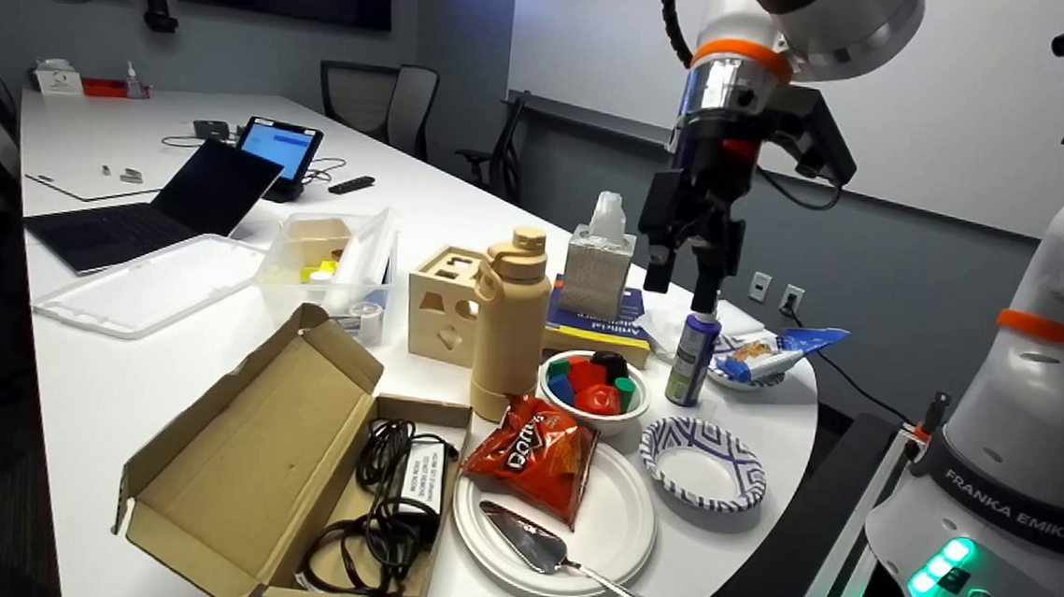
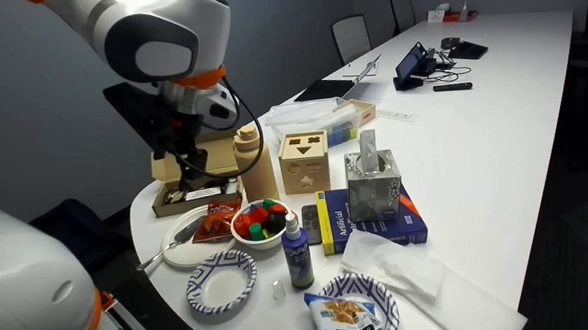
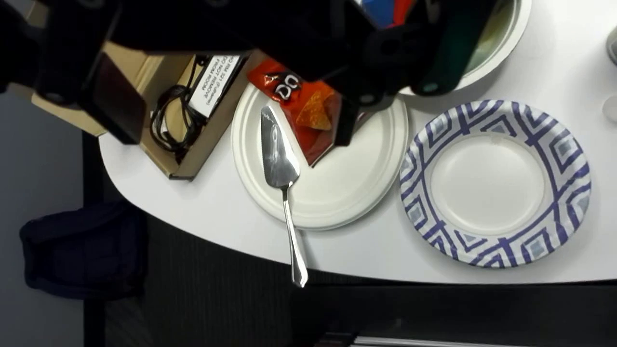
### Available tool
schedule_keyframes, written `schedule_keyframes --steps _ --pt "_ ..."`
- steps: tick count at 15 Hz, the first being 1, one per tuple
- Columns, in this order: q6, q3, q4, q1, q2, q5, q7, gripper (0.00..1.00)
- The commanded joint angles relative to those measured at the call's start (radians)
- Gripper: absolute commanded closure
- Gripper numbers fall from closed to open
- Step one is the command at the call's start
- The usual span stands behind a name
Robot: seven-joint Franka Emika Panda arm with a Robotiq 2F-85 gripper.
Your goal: Move the objects in the plate around with the cake knife
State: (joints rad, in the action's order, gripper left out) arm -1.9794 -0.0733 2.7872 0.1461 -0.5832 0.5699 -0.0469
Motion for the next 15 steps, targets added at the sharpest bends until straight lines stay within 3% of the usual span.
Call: schedule_keyframes --steps 1,5,15 --pt "-0.091 0.026 -0.001 0.011 0.075 0.055 -0.055 0.0" --pt "-0.103 0.049 -0.006 0.021 0.156 0.114 -0.134 0.0" --pt "-0.088 0.037 -0.013 0.006 0.182 0.102 -0.134 0.0"
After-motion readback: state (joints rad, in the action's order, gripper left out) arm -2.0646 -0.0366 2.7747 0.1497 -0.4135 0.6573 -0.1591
